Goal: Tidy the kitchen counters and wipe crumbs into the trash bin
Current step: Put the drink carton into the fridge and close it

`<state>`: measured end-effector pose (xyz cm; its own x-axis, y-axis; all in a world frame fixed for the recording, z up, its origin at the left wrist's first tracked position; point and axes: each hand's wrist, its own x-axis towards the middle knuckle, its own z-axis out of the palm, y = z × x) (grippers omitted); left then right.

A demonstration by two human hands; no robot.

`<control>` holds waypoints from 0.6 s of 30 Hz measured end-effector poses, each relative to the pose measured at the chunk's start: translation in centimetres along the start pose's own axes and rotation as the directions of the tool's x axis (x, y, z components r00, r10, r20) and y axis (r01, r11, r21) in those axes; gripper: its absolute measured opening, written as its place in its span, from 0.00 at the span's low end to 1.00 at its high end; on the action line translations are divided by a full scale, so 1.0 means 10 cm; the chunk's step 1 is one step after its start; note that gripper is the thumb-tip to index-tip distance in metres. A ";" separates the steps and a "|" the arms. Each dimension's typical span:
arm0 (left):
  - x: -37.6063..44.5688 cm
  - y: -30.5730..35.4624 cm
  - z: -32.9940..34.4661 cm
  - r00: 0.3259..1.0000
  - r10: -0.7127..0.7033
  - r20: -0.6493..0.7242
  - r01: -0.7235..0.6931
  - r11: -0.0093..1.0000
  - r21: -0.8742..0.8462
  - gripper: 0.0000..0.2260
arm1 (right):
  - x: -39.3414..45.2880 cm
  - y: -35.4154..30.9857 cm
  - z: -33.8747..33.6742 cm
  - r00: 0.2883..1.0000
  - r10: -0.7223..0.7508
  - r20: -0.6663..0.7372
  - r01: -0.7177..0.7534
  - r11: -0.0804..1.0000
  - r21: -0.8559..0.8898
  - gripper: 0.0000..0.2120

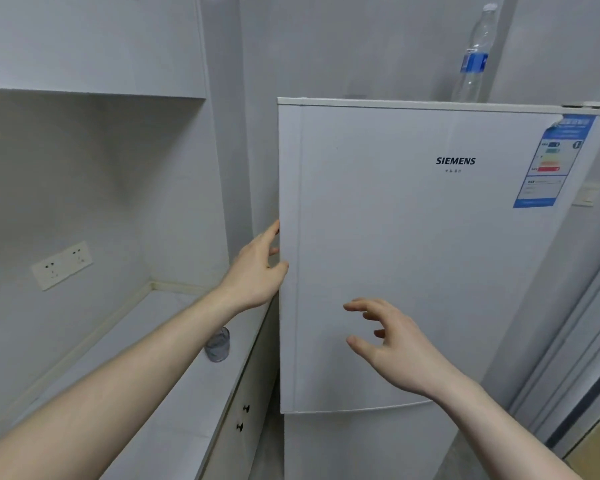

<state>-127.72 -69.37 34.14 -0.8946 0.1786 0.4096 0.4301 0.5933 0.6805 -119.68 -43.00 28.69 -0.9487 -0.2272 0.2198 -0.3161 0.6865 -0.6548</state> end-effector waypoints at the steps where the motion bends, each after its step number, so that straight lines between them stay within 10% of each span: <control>1: 0.05 -0.04 0.00 1.000 0.023 0.001 -0.023 0.999 0.048 0.35 | 0.06 0.03 0.01 1.000 -0.003 -0.014 0.003 1.000 0.000 0.20; 18: 0.81 -0.46 0.20 0.999 -0.021 -0.035 0.031 0.955 0.293 0.38 | 1.07 0.60 0.01 0.982 -0.185 0.039 0.185 0.983 0.010 0.19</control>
<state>-137.20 -69.11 33.10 -0.8986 0.1382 0.4164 0.3479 0.8027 0.4844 -131.77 -41.39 27.08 -0.8733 -0.3770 0.3085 -0.4858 0.6259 -0.6102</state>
